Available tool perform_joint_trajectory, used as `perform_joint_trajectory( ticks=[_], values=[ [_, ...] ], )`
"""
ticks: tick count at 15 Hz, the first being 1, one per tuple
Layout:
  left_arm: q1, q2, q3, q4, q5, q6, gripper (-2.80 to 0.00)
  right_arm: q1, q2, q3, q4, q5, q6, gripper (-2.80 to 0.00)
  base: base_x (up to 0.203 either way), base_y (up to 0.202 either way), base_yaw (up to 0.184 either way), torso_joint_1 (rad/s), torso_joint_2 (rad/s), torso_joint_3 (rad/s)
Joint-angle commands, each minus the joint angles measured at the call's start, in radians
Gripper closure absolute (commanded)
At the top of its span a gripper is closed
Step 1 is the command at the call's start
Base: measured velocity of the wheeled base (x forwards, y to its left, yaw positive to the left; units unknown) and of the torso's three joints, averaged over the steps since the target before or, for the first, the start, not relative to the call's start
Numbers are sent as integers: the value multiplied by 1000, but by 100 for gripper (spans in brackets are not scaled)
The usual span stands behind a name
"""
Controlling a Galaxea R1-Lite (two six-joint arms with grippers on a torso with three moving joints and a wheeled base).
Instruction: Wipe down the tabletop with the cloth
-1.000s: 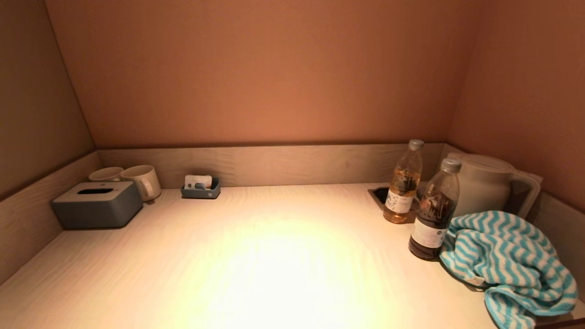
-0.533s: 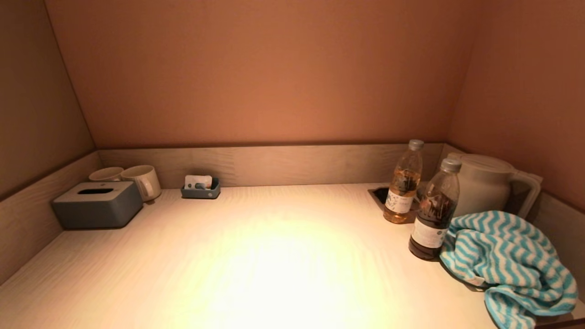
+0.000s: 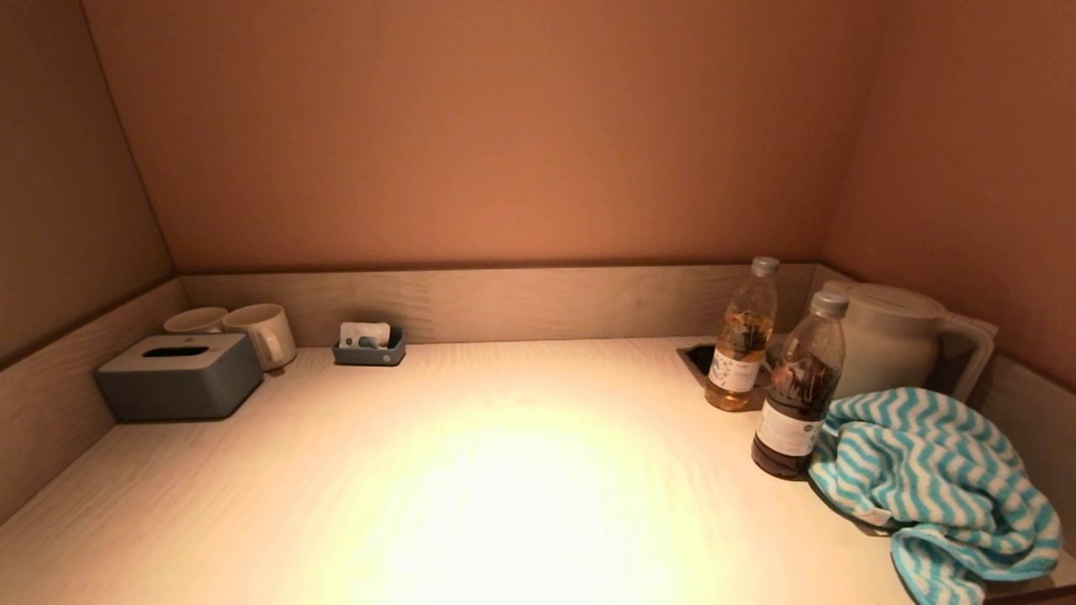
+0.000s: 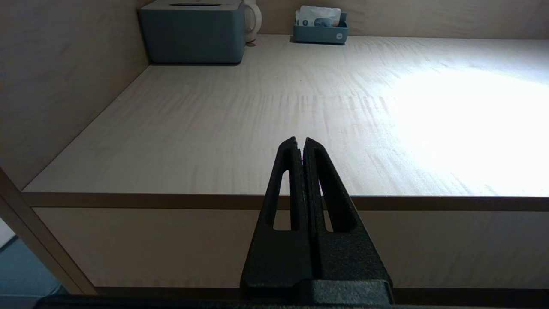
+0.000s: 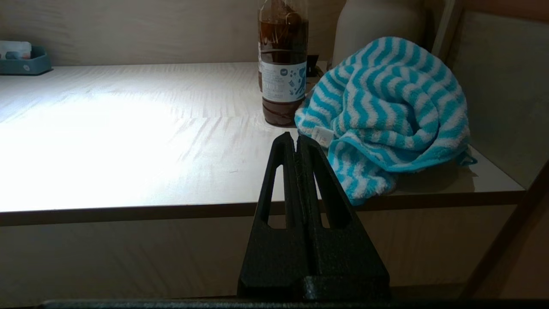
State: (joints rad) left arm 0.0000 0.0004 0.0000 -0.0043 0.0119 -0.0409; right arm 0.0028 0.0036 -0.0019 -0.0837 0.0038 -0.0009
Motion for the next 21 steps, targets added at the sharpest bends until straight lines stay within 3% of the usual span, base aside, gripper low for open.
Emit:
perform_joint_trajectory(
  ticks=[1,7,21],
  values=[
    [0,0,0,0,0,-1,0,0,-1,0,27,1,2,0,0,0,0,0,0,0],
    [0,0,0,0,0,-1,0,0,-2,0,87,-2,0,0,0,0,0,0,0,0],
    [0,0,0,0,0,-1,0,0,-2,2,87,-5,10,0,0,0,0,0,0,0]
  ],
)
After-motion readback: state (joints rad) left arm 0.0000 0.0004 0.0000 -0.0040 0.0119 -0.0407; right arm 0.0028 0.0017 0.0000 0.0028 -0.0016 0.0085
